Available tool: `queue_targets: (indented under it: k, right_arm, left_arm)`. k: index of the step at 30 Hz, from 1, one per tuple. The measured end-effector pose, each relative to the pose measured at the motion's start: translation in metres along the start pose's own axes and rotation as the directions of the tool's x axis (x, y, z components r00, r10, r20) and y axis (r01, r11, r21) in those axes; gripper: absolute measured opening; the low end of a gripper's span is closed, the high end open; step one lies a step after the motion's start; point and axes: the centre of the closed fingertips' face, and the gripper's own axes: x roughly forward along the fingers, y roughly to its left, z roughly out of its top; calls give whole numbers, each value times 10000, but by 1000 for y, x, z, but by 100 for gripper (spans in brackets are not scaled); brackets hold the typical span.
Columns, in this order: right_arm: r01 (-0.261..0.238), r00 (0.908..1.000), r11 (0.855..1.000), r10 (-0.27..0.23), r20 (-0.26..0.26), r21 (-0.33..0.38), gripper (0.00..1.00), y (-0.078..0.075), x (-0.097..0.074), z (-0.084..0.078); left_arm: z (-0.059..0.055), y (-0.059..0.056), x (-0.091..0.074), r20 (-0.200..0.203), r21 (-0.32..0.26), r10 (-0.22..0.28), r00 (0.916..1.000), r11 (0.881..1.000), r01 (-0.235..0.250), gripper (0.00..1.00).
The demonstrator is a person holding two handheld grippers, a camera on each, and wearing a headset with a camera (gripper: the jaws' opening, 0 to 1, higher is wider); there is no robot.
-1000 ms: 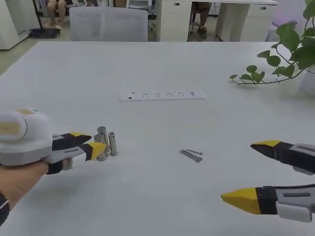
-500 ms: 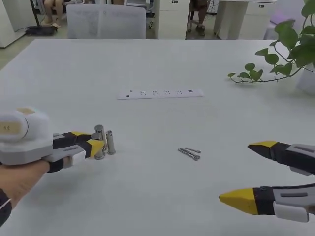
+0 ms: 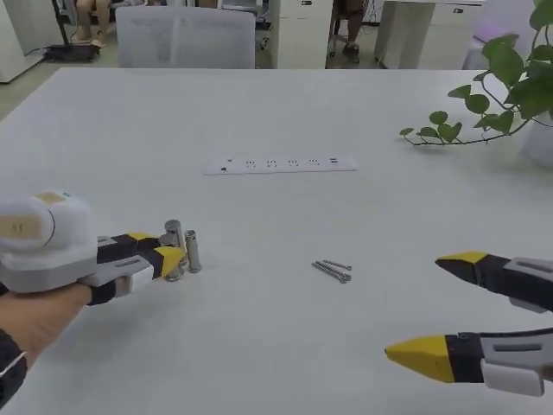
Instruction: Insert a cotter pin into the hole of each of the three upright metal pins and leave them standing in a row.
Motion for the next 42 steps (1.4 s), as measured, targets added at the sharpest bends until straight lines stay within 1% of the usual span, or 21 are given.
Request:
queue_targets:
  k: [5, 9, 13, 21, 29, 33, 42]
  right_arm:
    - [-1, 10000, 10000, 1, -41, 29, 86, 0, 0, -2]
    - [-41, 10000, 10000, 42, -79, 53, 85, 1, 0, -3]
    - [-55, 10000, 10000, 55, -72, 43, 85, 1, 1, -3]
    - [-7, 10000, 10000, 7, -24, 37, 85, 0, 0, -2]
    - [-20, 10000, 10000, 20, -21, 6, 85, 0, 1, -1]
    - [-26, 10000, 10000, 26, -9, 9, 85, 0, 2, 0]
    - [-8, 10000, 10000, 8, 16, 23, 85, -2, 1, 0]
  left_arm:
    - [-1, 0, 0, -23, -15, 31, 10000, 10000, -31, 15]
    - [-1, -2, 1, -39, 110, -51, 10000, 9999, 51, 12]
    - [-1, -1, 0, -18, 122, -33, 10000, 9999, 33, 12]
    - [-2, -2, -1, 16, 327, -178, 9998, 9993, 178, 11]
    - [-2, -7, -3, 58, 545, -569, 9984, 9969, 565, 10]
    - [-3, -10, -4, 78, 537, -796, 9968, 9954, 791, 9]
    - [-5, -15, -9, 16, 678, -1156, 9933, 9910, 1152, 9]
